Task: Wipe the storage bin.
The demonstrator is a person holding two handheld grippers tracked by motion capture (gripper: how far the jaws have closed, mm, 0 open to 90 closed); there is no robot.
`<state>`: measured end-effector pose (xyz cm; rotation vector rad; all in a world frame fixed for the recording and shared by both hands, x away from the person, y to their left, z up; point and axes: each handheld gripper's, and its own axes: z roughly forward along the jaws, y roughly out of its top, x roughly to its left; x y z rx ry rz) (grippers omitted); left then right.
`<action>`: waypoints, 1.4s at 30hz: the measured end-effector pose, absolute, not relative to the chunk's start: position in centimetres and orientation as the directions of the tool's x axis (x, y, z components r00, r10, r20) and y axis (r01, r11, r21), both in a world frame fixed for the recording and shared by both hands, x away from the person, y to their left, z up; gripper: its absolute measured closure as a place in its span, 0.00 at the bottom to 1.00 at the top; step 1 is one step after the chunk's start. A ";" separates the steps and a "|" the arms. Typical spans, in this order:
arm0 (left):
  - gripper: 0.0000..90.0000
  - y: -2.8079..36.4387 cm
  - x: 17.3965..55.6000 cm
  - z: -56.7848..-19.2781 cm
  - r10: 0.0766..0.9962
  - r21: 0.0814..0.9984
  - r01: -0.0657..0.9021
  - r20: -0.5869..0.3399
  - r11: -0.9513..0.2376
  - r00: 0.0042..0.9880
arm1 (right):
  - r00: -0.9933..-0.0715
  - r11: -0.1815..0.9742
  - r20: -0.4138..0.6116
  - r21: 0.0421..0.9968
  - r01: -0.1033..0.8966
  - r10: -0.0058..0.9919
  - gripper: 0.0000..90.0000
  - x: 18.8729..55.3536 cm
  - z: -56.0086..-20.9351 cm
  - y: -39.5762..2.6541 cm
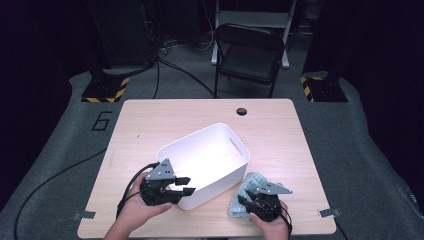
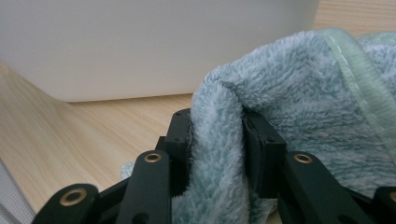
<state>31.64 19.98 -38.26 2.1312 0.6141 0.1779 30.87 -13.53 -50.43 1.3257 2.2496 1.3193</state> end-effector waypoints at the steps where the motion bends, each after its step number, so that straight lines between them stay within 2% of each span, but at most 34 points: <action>1: 0.68 20.1 31.7 -38.1 0.492 0.794 0.360 -0.089 -0.489 0.866 | -0.570 0.192 0.239 0.782 0.592 0.786 0.72 30.9 -50.4 -13.5; 9: 0.67 21.5 32.2 -37.9 0.547 0.804 0.378 -0.079 -0.459 0.833 | -0.566 0.187 0.242 0.781 0.595 0.788 0.72 30.8 -50.5 -13.6; 22: 0.67 24.9 34.6 -38.4 0.678 0.821 0.423 -0.062 -0.382 0.732 | -0.553 0.176 0.243 0.782 0.598 0.797 0.72 30.3 -50.6 -14.2; 25: 0.65 25.5 34.9 -38.3 0.720 0.823 0.427 -0.032 -0.374 0.693 | -0.545 0.171 0.246 0.779 0.603 0.802 0.71 30.1 -50.5 -14.4; 39: 0.61 26.9 36.4 -39.4 0.809 0.824 0.476 -0.037 -0.307 0.586 | -0.532 0.159 0.250 0.778 0.608 0.809 0.71 29.7 -50.7 -14.8; 42: 0.61 26.8 36.8 -39.9 0.816 0.824 0.491 -0.064 -0.281 0.575 | -0.532 0.159 0.250 0.778 0.608 0.809 0.71 29.7 -50.7 -14.8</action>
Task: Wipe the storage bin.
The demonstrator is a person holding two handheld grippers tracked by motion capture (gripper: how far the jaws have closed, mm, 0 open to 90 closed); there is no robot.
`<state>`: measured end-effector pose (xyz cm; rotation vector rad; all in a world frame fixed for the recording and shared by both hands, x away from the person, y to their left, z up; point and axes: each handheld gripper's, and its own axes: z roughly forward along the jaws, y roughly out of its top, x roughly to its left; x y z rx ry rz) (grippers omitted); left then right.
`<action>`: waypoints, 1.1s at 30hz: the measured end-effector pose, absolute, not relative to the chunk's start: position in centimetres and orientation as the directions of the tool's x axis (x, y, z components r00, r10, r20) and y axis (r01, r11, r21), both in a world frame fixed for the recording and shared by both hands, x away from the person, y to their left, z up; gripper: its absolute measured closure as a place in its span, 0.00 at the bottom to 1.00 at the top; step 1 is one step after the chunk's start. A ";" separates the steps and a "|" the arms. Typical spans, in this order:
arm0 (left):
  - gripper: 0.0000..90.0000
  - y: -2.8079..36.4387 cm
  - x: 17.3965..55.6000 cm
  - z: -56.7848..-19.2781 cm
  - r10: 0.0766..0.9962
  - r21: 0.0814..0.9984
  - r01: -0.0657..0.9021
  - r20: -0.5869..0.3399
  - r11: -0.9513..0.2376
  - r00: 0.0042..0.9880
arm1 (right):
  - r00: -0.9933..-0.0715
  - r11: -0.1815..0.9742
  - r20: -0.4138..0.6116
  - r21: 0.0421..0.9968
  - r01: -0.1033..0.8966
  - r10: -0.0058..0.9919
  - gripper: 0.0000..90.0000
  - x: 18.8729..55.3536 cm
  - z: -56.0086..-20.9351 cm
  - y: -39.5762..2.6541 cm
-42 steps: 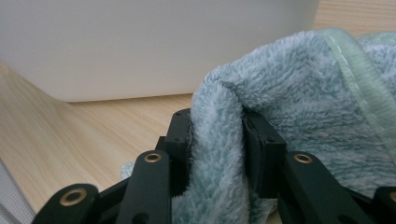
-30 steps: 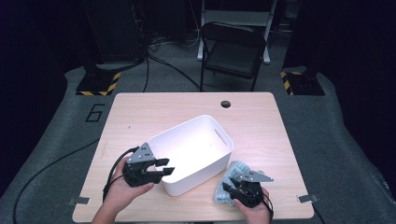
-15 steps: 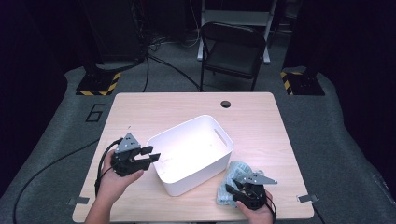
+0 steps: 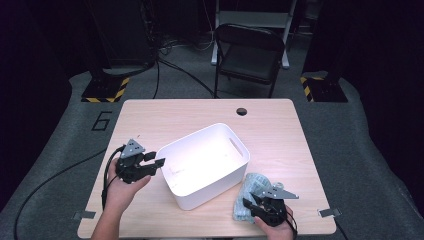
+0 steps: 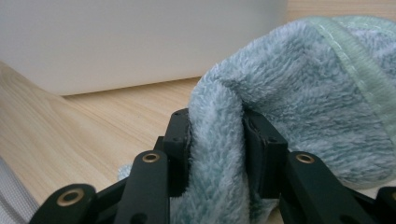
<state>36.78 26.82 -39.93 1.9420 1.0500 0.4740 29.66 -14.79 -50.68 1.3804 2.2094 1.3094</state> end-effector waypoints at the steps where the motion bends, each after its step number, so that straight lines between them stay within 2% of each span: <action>1: 0.60 26.8 36.8 -39.9 0.816 0.824 0.491 -0.064 -0.281 0.575 | -0.531 0.157 0.252 0.778 0.609 0.809 0.71 29.6 -50.7 -14.8; 14: 0.61 26.0 37.8 -41.0 0.823 0.834 0.469 -0.032 -0.291 0.568 | -0.517 0.135 0.274 0.773 0.620 0.811 0.70 29.6 -50.8 -14.8; 33: 0.71 24.6 35.8 -40.7 0.808 0.835 0.462 -0.036 -0.299 0.588 | -0.511 0.113 0.264 0.798 0.592 0.818 0.73 30.0 -50.2 -15.2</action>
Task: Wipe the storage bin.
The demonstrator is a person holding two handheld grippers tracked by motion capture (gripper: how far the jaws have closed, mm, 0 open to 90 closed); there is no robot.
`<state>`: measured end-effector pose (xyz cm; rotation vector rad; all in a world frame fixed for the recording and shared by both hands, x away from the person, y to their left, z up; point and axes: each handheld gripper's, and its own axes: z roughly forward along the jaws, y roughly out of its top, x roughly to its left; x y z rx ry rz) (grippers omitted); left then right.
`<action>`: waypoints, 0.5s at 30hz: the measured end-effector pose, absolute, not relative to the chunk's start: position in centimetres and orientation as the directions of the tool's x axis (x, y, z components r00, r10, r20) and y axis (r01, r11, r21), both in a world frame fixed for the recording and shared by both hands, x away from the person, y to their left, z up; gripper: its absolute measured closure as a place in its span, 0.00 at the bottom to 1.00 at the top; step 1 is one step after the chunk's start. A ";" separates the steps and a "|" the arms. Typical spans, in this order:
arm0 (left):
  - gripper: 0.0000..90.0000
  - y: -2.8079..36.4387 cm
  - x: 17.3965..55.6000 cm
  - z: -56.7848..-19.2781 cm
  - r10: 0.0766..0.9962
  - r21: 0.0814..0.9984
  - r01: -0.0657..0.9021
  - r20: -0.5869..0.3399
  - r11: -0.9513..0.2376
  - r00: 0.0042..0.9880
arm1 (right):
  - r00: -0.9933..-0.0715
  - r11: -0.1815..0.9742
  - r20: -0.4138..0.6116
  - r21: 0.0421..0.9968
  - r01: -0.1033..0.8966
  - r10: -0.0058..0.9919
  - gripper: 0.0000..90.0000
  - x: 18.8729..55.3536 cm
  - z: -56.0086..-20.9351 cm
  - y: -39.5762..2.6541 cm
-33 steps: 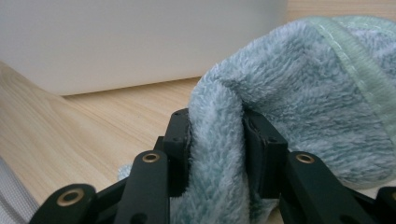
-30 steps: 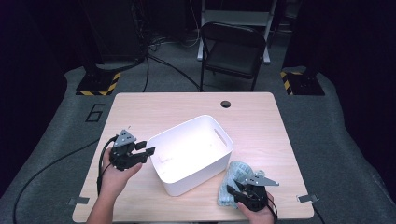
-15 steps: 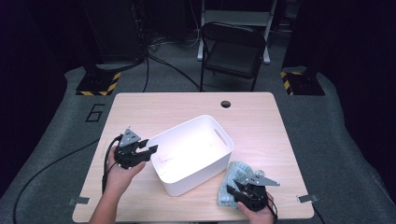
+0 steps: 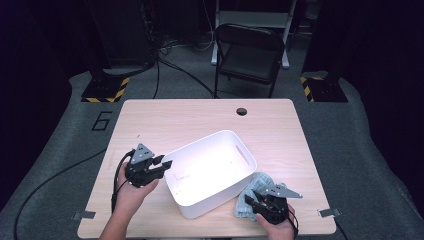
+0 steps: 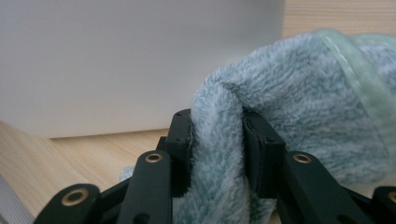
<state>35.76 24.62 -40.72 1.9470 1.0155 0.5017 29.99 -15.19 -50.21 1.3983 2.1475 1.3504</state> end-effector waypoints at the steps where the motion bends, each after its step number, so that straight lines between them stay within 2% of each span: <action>1: 0.72 24.6 35.7 -40.7 0.809 0.836 0.463 -0.040 -0.295 0.587 | -0.510 0.118 0.257 0.797 0.592 0.821 0.73 30.0 -50.2 -15.1; 7: 0.73 24.6 35.3 -41.0 0.818 0.847 0.462 -0.059 -0.263 0.573 | -0.517 0.133 0.256 0.788 0.601 0.817 0.73 30.5 -50.3 -15.0; 15: 0.79 24.8 35.8 -41.0 0.821 0.851 0.470 -0.086 -0.235 0.565 | -0.519 0.139 0.249 0.790 0.597 0.818 0.74 30.3 -50.3 -15.1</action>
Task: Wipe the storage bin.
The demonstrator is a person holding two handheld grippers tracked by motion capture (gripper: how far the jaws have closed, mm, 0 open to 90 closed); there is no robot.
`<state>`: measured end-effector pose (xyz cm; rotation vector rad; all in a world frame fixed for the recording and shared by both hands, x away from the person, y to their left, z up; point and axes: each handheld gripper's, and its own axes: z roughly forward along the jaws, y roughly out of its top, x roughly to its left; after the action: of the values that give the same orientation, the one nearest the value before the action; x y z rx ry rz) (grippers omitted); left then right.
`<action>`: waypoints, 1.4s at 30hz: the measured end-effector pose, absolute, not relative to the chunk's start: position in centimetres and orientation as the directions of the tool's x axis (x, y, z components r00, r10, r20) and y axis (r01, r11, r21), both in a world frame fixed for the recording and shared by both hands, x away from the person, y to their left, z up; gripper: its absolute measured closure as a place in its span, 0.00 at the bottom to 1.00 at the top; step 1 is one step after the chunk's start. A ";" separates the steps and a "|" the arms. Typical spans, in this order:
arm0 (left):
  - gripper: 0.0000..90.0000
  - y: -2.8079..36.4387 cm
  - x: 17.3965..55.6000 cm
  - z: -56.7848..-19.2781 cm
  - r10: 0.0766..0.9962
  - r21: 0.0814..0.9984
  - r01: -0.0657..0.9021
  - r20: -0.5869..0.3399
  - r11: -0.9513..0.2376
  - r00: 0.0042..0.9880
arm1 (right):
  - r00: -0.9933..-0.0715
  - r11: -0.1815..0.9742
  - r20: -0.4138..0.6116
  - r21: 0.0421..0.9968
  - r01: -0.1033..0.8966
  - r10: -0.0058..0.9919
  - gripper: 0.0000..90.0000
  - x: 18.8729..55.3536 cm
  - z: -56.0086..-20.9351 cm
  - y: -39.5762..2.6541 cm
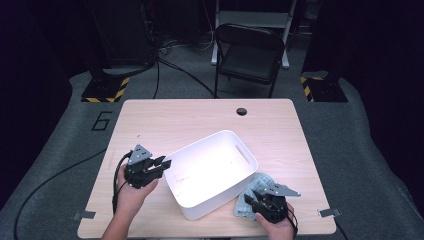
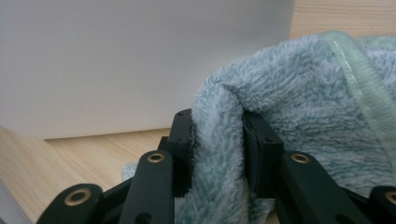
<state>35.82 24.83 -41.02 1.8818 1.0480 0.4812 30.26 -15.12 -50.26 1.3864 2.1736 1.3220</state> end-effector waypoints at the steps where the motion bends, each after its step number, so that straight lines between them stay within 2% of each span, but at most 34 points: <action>1: 0.80 24.8 35.9 -41.0 0.821 0.852 0.465 -0.076 -0.242 0.565 | -0.519 0.138 0.248 0.791 0.596 0.818 0.75 30.2 -50.3 -15.2; 6: 0.82 24.4 36.4 -41.2 0.818 0.847 0.455 -0.042 -0.276 0.574 | -0.514 0.142 0.246 0.785 0.603 0.822 0.75 29.9 -50.3 -15.3; 13: 0.79 24.4 36.9 -41.5 0.806 0.839 0.476 -0.079 -0.264 0.586 | -0.503 0.134 0.251 0.782 0.609 0.827 0.73 29.7 -50.4 -15.5; 16: 0.75 24.3 37.1 -41.6 0.800 0.837 0.481 -0.091 -0.262 0.593 | -0.491 0.110 0.270 0.781 0.614 0.828 0.71 29.6 -50.5 -15.6; 26: 0.76 24.4 37.2 -42.2 0.800 0.843 0.484 -0.115 -0.236 0.589 | -0.491 0.099 0.280 0.784 0.613 0.825 0.65 29.7 -50.4 -15.3; 34: 0.78 24.1 37.3 -42.2 0.802 0.843 0.473 -0.088 -0.257 0.591 | -0.498 0.131 0.240 0.790 0.599 0.833 0.75 30.0 -50.6 -15.0; 42: 0.84 24.2 36.9 -42.1 0.816 0.846 0.469 -0.073 -0.254 0.573 | -0.509 0.145 0.222 0.798 0.585 0.831 0.80 30.0 -50.5 -14.9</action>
<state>36.94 24.18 -42.12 1.9018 1.0381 0.4831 30.01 -14.94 -50.46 1.3768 2.1527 1.2972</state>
